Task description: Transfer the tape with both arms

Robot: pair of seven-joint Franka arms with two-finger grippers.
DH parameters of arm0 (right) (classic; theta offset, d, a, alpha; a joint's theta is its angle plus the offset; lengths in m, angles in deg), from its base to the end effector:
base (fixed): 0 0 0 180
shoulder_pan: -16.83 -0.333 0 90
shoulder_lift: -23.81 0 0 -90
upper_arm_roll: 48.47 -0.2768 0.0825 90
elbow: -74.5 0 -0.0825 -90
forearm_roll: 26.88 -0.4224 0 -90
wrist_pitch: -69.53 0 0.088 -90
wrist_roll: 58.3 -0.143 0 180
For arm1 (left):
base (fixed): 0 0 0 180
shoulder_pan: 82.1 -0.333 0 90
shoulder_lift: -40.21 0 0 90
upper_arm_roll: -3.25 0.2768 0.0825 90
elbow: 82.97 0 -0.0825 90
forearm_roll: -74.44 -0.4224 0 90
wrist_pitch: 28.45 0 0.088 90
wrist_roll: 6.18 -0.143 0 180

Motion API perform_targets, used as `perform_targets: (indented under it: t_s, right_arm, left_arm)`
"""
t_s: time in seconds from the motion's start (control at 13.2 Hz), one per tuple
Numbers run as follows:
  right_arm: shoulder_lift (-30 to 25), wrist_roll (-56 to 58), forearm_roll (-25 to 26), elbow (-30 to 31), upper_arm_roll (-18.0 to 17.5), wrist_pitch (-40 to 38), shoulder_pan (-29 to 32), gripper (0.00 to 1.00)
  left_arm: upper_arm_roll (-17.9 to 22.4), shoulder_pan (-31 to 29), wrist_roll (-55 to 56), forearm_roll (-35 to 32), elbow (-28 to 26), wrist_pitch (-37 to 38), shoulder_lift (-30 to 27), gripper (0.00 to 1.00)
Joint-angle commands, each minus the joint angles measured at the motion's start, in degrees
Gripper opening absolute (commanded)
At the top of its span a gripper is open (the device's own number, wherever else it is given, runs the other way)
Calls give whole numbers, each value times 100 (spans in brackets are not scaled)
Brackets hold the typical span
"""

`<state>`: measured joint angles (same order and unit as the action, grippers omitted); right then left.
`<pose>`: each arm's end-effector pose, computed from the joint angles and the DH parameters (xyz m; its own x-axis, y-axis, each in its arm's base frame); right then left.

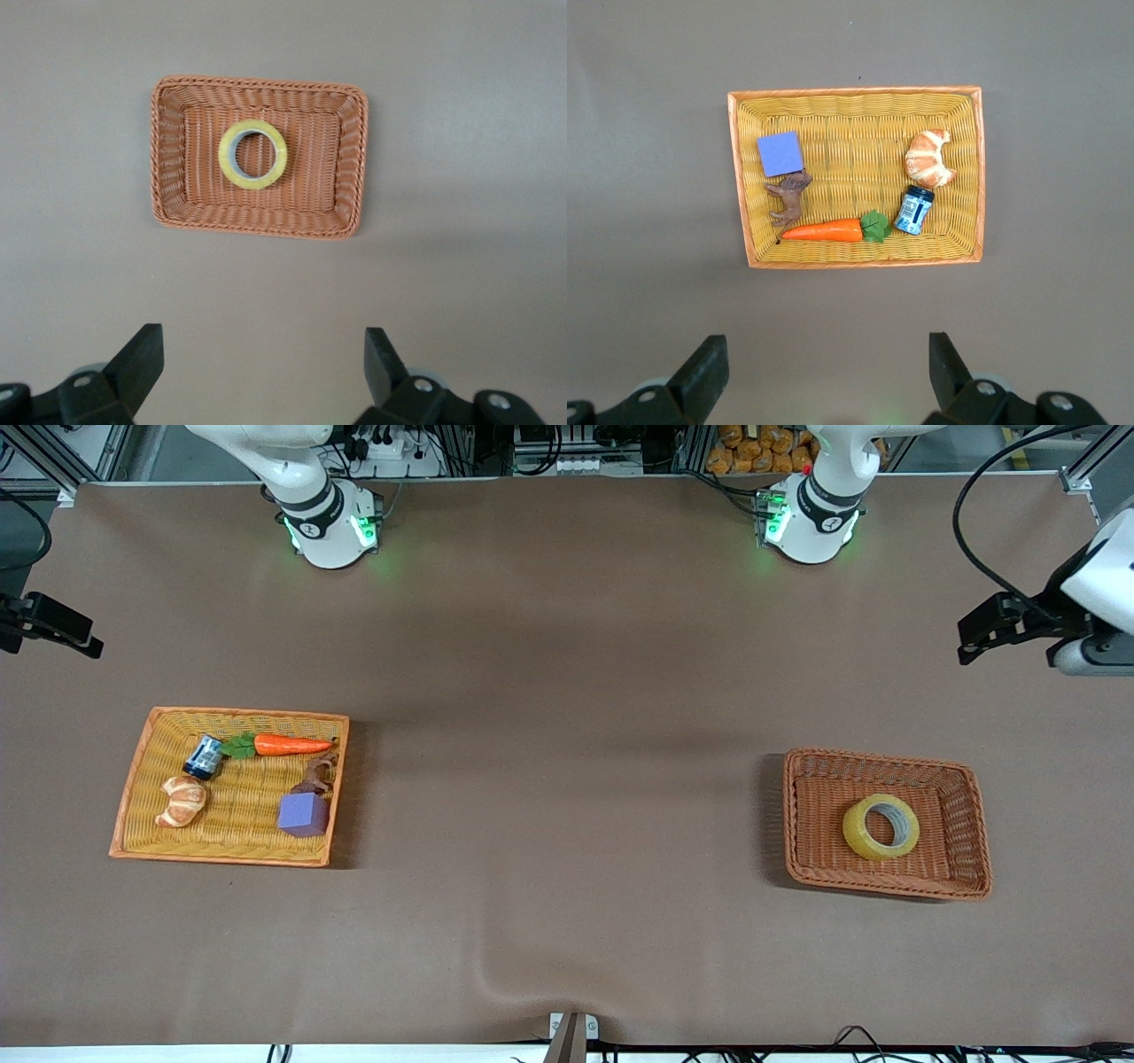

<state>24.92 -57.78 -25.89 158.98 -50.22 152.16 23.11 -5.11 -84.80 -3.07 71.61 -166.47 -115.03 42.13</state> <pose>0.5811 -0.0488 0.5756 0.9961 -0.0720 -0.0518 -0.0713 -0.9973 0.0162 0.5949 -0.0503 0.5820 0.9989 -0.0414 0.0230 -0.0404 -0.9983 -0.0432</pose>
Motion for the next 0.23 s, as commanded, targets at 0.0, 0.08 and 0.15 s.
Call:
perform_targets:
  t_s: [0.0,0.08,0.15]
  right_arm:
    - [12,-9,-89,-37,-27,-10,57,100]
    - [12,-9,-89,-37,-27,-2,57,100]
    - [12,-17,-98,-37,-27,-2,66,100]
  left_arm:
    - [36,24,-56,-85,-1,-96,-69,100]
    - [36,32,-82,-155,8,-79,-60,100]
    - [19,33,-83,-173,8,-61,-69,100]
